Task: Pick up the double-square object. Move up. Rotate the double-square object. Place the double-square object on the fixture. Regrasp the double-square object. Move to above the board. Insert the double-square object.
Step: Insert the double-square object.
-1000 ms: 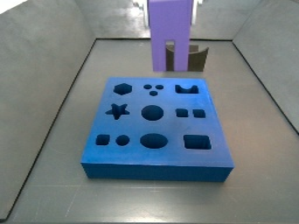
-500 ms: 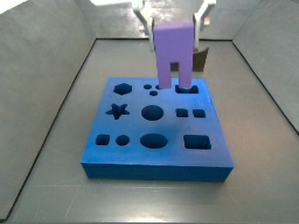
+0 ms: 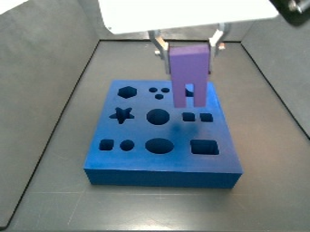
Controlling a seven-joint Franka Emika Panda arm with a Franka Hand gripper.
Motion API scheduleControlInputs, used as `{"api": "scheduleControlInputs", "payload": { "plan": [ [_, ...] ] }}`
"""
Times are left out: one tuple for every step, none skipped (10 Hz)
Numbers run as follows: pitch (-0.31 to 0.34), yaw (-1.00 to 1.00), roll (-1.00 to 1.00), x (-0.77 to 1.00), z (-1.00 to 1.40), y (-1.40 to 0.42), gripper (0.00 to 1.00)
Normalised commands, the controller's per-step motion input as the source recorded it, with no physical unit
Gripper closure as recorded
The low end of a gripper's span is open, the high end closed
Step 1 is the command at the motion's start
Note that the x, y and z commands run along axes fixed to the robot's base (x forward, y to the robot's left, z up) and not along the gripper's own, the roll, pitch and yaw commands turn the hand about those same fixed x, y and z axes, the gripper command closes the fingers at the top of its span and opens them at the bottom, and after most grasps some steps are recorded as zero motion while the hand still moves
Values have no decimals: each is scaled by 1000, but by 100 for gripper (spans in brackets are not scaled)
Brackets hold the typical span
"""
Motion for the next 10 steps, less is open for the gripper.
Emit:
{"api": "scheduleControlInputs", "payload": {
  "plan": [
    [-63, 0, 234, 263, -303, -46, 100],
    [-63, 0, 214, 263, -300, -40, 100],
    [-60, 0, 189, 274, -286, -34, 100],
    [-80, 0, 197, 229, -317, -49, 100],
    [-23, 71, 174, 100, -257, -49, 100],
    [0, 0, 0, 23, -111, 0, 100],
    [-94, 194, 0, -120, -394, -31, 100],
    [-43, 391, 63, -191, -443, -163, 100],
    [-29, 0, 0, 0, 0, 0, 100],
    [-26, 0, 0, 0, -157, 0, 100]
  ]
}}
